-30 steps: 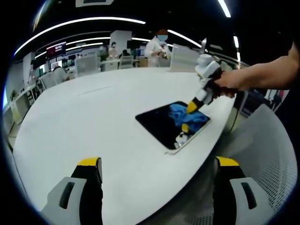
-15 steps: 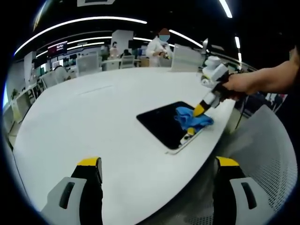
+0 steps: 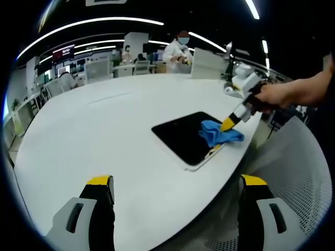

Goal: Wipe the mirror surface with the cleaning cloth until all visible marks leave the cleaned area.

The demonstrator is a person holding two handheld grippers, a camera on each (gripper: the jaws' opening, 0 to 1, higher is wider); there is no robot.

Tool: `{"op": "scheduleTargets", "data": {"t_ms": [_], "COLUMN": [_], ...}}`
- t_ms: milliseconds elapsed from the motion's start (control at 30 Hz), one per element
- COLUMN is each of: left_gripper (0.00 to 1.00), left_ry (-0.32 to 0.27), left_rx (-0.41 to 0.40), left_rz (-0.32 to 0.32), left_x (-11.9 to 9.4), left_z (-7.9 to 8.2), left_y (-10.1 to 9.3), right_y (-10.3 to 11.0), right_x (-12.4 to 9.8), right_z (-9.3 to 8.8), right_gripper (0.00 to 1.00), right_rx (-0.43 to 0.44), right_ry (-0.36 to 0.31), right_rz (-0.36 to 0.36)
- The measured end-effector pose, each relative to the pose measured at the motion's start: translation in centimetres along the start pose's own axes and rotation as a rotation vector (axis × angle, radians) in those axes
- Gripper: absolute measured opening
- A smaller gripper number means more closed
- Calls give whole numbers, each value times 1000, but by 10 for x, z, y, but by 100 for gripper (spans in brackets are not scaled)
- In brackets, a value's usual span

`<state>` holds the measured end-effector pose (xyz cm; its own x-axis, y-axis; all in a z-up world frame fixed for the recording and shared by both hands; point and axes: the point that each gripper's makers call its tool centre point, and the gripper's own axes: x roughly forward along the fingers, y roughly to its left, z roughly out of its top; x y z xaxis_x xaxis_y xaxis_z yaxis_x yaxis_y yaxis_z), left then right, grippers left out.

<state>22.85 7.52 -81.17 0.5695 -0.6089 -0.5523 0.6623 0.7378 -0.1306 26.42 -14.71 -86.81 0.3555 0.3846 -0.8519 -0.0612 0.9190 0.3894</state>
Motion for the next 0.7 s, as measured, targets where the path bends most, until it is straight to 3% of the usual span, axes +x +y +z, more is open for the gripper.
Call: {"op": "scheduleTargets", "data": {"t_ms": [233,700], "left_gripper": [99,99], "left_ry": [-2,-1], "left_rx": [-1,-1], "left_rz": [9,12], "left_x": [0,1], "left_z": [1,0], "left_y": [1,2], "right_y": [1,0], "right_x": [-1,-1], "right_z": [-5,-5], "right_gripper": [0,0], "right_rx": [30,11], "right_ry": [26,19], "right_rz": [12,30]}}
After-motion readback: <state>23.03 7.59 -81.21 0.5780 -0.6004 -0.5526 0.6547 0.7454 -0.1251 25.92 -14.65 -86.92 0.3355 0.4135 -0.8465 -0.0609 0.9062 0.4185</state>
